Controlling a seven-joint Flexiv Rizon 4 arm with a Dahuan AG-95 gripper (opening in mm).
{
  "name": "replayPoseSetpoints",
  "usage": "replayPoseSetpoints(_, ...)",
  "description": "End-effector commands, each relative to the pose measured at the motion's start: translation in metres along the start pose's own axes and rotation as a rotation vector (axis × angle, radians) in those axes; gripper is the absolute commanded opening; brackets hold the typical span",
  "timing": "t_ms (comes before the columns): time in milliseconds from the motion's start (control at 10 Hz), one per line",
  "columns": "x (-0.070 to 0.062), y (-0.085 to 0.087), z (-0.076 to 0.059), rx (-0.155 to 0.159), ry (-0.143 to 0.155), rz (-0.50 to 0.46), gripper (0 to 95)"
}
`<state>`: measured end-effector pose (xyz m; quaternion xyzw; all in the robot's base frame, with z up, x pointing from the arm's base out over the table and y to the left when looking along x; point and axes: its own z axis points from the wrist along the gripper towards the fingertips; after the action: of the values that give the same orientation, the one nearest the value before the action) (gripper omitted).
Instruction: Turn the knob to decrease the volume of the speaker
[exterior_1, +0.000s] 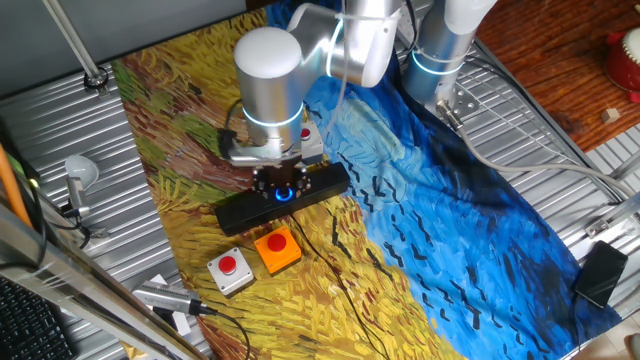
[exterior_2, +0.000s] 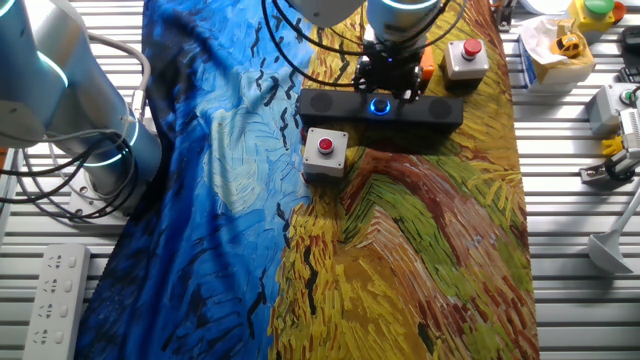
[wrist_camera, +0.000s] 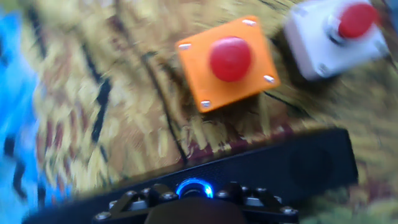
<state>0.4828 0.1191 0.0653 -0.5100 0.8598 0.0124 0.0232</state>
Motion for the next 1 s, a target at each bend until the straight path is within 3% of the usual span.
replayPoseSetpoints(100,-0.003,-0.018,-0.007,-0.004,0.006,0.410,57.0)
replayPoseSetpoints(200,-0.003,-0.026,-0.012,-0.004,0.006,0.401,38.0)
replayPoseSetpoints(500,-0.002,-0.040,-0.022,0.003,0.019,0.400,38.0)
replayPoseSetpoints(600,0.000,-0.041,-0.023,0.014,0.031,0.408,19.0)
replayPoseSetpoints(1000,0.006,-0.040,-0.027,0.015,0.032,0.414,19.0)
